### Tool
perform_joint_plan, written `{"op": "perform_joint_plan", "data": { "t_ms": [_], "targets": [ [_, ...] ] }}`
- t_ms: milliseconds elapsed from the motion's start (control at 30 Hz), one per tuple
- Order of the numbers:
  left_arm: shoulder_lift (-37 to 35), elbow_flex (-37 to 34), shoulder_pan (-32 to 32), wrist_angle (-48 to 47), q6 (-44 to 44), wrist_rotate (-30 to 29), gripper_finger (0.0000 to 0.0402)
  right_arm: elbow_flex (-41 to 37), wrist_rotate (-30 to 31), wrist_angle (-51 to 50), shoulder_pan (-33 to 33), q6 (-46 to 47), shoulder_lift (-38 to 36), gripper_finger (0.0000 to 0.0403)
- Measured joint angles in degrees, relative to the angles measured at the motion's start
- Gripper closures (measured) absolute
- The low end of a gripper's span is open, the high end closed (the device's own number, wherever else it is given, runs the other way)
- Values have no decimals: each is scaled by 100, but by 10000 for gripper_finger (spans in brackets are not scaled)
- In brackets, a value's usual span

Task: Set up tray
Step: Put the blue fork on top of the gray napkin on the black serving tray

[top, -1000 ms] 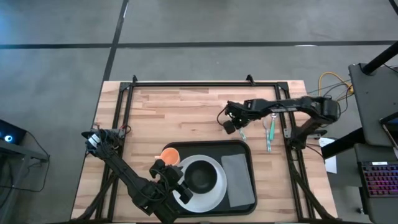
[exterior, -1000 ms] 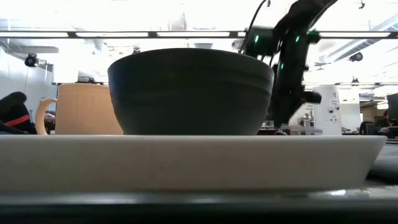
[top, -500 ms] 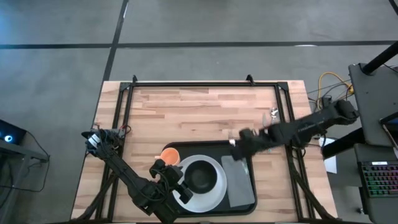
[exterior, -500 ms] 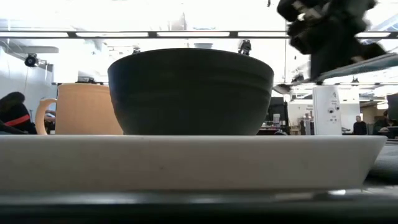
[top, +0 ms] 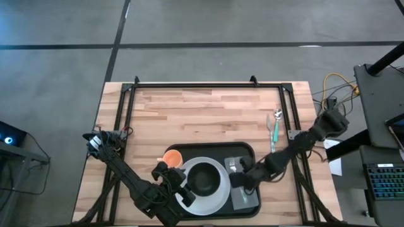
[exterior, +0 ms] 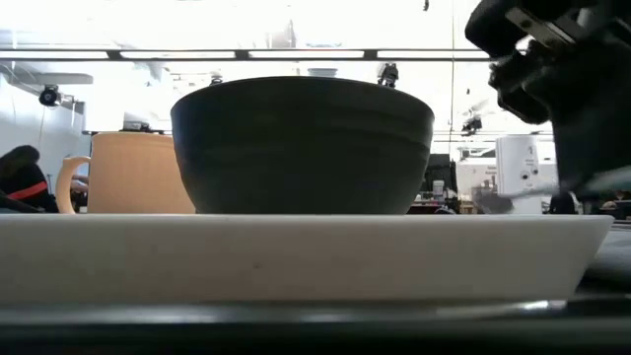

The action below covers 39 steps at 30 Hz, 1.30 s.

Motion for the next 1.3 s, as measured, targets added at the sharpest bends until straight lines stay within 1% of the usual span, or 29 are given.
{"op": "perform_joint_plan", "data": {
  "t_ms": [200, 400, 567, 767, 933, 1167, 1300],
  "targets": [
    [0, -16, -24, -1, 0, 227, 203, 55, -22, 697, 147, 217, 530, 371],
    [0, -17, -37, 5, 0, 243, 203, 60, -30, 766, 143, 245, 803, 370],
    [0, -17, -37, 36, -1, 250, 203, 60, 62, 579, 145, 350, 723, 369],
    [0, -19, -37, 69, 0, 249, 203, 57, 240, -82, 145, 362, 510, 369],
    [0, -19, -37, 67, 0, 248, 203, 57, 95, 65, 143, 233, 523, 369],
    [0, -20, -37, 65, -1, 246, 203, 53, 64, 49, 145, 213, 545, 369],
    [0, -20, -37, 65, -2, 246, 203, 53, 39, 116, 145, 27, 545, 369]
  ]
}}
